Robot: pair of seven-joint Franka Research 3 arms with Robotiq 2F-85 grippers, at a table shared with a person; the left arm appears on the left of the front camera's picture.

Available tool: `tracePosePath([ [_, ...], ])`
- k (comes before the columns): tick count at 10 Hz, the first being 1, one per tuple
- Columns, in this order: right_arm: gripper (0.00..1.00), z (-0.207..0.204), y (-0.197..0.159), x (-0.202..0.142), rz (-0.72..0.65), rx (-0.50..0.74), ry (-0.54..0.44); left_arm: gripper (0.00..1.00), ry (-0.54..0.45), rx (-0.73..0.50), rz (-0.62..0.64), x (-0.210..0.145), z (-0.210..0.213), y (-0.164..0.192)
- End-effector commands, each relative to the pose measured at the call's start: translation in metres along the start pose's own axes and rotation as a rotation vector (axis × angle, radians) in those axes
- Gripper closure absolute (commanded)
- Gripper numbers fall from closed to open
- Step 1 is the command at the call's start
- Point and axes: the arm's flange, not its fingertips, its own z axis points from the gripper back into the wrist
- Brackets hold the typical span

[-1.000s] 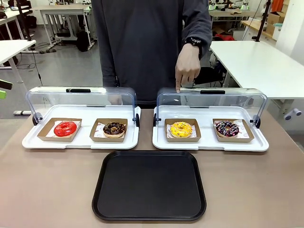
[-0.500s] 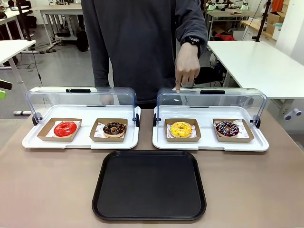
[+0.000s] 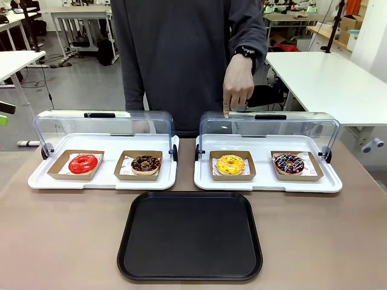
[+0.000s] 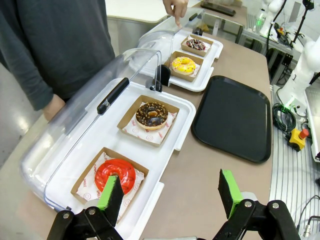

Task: Move the third donut from the left to the tray.
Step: Pick up the Paper togo box containing the Donut indicated by the person and place it on the Handle tray.

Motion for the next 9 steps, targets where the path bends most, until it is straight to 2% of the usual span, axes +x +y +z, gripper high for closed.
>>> tracePosePath([
  [1, 0.0, 0.0, 0.0, 0.0, 0.0, 0.0, 0.0, 0.0, 0.003, -0.009, 0.003, 0.001, 0.001, -0.002],
  [4, 0.0, -0.036, 0.047, 0.061, 0.16, 0.017, 0.125, 0.0, 0.003, -0.009, 0.003, 0.001, 0.001, -0.002],
  [5, 0.0, -0.06, 0.069, 0.086, 0.222, 0.015, 0.216, 0.0, 0.003, -0.009, 0.003, 0.001, 0.001, -0.002],
  [7, 0.0, -0.099, 0.106, 0.107, 0.337, 0.017, 0.359, 0.0, 0.003, -0.009, 0.003, 0.001, 0.001, -0.002],
  [9, 0.0, -0.15, 0.153, 0.112, 0.497, 0.001, 0.557, 0.0, 0.003, -0.009, 0.003, 0.001, 0.001, -0.002],
])
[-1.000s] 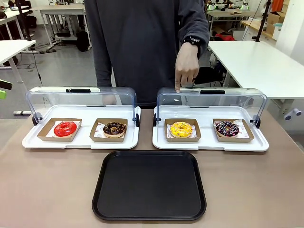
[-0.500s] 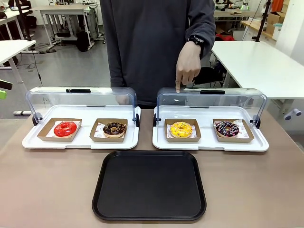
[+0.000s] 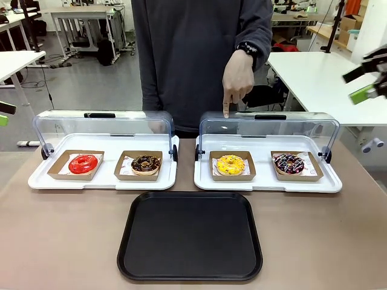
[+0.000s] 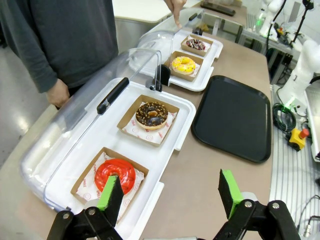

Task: Move the third donut from the left to the tray.
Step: Pick up the Paper togo box containing the Donut indicated by the person and place it on the Handle tray.

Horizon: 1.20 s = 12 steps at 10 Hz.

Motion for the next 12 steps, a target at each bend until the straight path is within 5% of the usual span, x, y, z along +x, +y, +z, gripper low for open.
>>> tracePosePath([
  [1, 0.0, -0.043, 0.031, 0.021, 0.092, -0.057, 0.195, 0.0, 0.001, -0.008, 0.003, 0.001, 0.002, -0.002],
  [4, 0.0, -0.126, 0.061, 0.047, 0.195, -0.188, 0.34, 0.0, 0.001, -0.008, 0.003, 0.001, 0.002, -0.002],
  [8, 0.0, -0.23, 0.071, 0.022, 0.237, -0.378, 0.346, 0.0, 0.001, -0.008, 0.003, 0.001, 0.002, -0.002],
  [12, 0.0, -0.25, 0.061, 0.004, 0.206, -0.34, 0.299, 0.0, 0.001, -0.008, 0.003, 0.001, 0.002, -0.002],
])
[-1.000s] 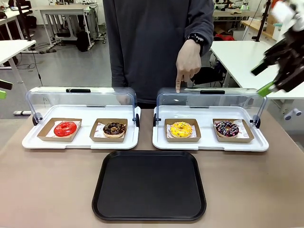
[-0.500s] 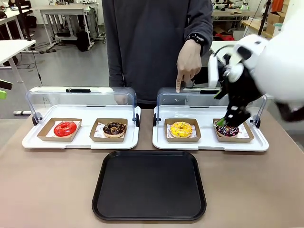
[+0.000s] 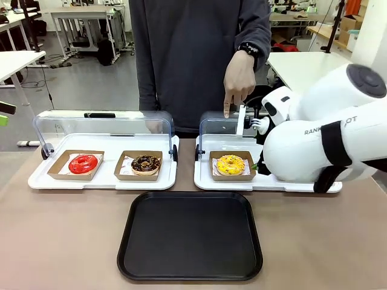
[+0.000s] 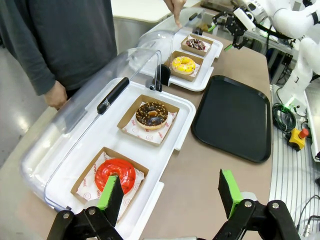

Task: Move the third donut from the left to the tray.
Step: Pick up the Paper togo box containing the Donut indicated by the person and place it on the Handle tray.

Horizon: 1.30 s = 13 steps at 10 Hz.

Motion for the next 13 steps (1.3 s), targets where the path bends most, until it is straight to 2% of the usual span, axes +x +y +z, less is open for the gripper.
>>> tracePosePath([
  [1, 0.0, 0.009, -0.002, 0.005, 0.022, -0.017, -0.002, 0.0, 0.0, -0.009, 0.002, 0.001, 0.001, -0.002],
  [5, 0.0, 0.004, -0.001, 0.002, 0.009, -0.008, -0.003, 0.0, 0.0, -0.009, 0.002, 0.001, 0.001, -0.002],
  [6, 0.0, -0.021, -0.014, 0.007, -0.032, -0.015, 0.071, 0.0, 0.0, -0.009, 0.002, 0.001, 0.001, -0.002],
  [8, 0.0, -0.042, -0.015, 0.015, -0.024, -0.02, 0.118, 0.0, 0.0, -0.009, 0.002, 0.001, 0.001, -0.002],
  [10, 0.0, -0.057, -0.018, 0.024, -0.008, 0.013, 0.117, 0.0, 0.0, -0.009, 0.002, 0.001, 0.001, -0.002],
  [13, 0.0, -0.081, -0.017, 0.023, 0.016, 0.055, 0.169, 0.0, 0.0, -0.009, 0.002, 0.001, 0.001, -0.002],
])
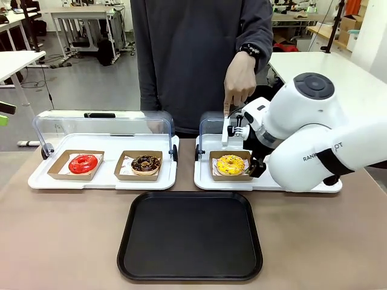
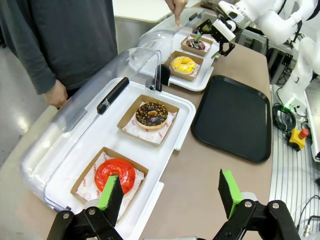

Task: Move the third donut from the left to the tray.
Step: Pick up the Paper togo box containing the Donut indicated by the person and place it on the Handle tray.

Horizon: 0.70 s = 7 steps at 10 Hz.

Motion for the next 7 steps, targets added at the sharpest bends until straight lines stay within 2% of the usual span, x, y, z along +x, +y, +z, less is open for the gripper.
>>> tracePosePath([
  [1, 0.0, -0.024, -0.001, 0.013, 0.007, 0.022, 0.042, 0.0, 0.001, -0.008, 0.002, 0.001, 0.001, -0.002],
  [7, 0.0, -0.056, -0.012, 0.006, 0.025, 0.067, 0.102, 0.0, 0.001, -0.008, 0.002, 0.001, 0.001, -0.002],
])
